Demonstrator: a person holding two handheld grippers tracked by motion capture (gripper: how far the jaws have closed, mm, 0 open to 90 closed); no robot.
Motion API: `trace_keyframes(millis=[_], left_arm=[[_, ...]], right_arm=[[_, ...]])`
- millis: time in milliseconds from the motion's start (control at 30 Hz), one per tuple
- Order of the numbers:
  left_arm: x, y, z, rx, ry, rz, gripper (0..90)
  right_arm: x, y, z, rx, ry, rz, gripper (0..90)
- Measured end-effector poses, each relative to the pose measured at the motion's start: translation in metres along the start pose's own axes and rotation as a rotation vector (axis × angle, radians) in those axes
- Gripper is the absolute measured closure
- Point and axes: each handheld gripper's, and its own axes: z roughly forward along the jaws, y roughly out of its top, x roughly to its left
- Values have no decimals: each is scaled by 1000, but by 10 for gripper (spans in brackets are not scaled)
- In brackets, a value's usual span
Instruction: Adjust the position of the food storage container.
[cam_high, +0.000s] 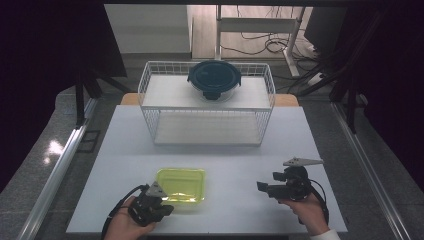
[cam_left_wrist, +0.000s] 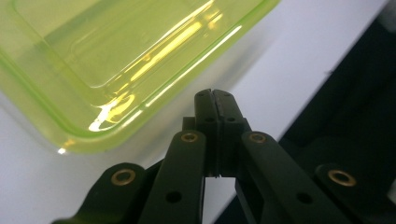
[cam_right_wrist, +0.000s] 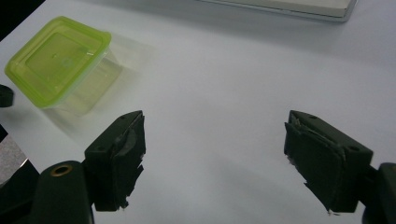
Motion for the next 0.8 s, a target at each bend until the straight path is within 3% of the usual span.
trace_keyframes(millis=[100, 167, 267, 433, 633, 800], left_arm=[[5, -1, -18, -55, -1, -23, 899], [14, -2, -30, -110, 15, -77, 899], [27, -4, -36, -127, 75, -116, 899], [54, -9, -33, -94, 155, -188, 899], [73, -10, -19, -42, 164, -234, 899], [79, -7, -5, 8, 137, -243, 899]], right_arm=[[-1, 0, 0, -1, 0, 2, 205], [-1, 0, 0, -2, 1, 4, 205], [0, 1, -1, -8, 1, 2, 205], [1, 1, -2, -12, 2, -1, 205], [0, 1, -2, -9, 3, 2, 205], [0, 1, -1, -8, 1, -1, 205]])
